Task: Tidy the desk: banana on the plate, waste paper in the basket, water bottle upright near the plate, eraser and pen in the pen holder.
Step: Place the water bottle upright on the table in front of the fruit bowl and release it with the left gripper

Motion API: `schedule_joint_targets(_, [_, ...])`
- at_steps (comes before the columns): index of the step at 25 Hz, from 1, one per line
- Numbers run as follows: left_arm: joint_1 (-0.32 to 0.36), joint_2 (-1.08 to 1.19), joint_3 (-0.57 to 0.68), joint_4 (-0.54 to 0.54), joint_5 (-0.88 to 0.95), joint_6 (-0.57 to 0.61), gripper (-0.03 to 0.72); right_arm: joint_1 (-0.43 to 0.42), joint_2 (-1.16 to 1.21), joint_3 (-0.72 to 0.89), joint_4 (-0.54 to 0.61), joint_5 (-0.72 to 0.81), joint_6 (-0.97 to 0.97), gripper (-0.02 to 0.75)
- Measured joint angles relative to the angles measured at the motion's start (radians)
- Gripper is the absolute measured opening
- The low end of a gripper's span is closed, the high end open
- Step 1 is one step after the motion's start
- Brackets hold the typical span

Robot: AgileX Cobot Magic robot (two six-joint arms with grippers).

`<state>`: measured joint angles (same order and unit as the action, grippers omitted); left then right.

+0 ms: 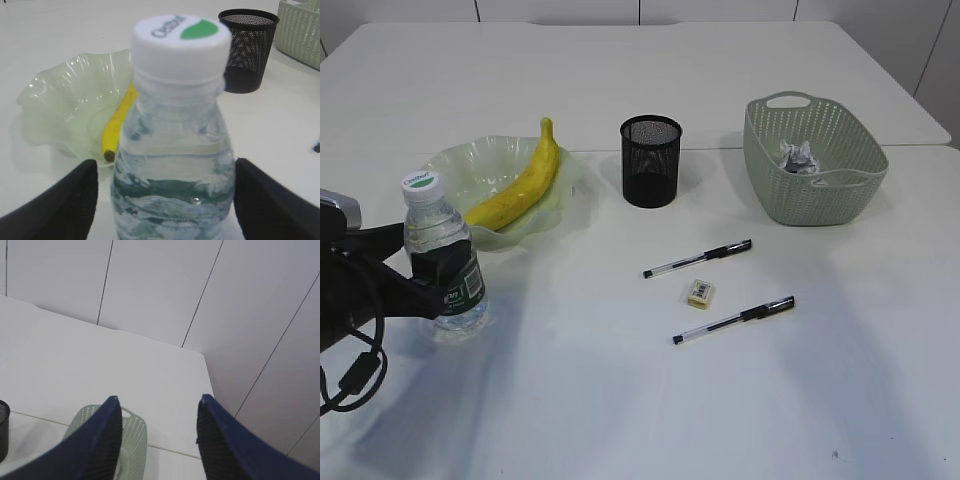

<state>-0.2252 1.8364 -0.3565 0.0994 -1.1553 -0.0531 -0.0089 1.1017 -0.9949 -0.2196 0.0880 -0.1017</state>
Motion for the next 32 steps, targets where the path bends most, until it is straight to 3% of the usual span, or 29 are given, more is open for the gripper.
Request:
schedule_joint_targets(8, [0.000, 0.000, 0.000, 0.000, 0.000, -0.074, 0.613, 0.000, 0.000, 0.000, 0.000, 0.000, 0.000, 0.368])
schedule_joint_targets(32, [0.000, -0.293, 0.005, 0.044, 0.000, -0.021, 0.601, 0.000, 0.000, 0.000, 0.000, -0.002, 0.000, 0.368])
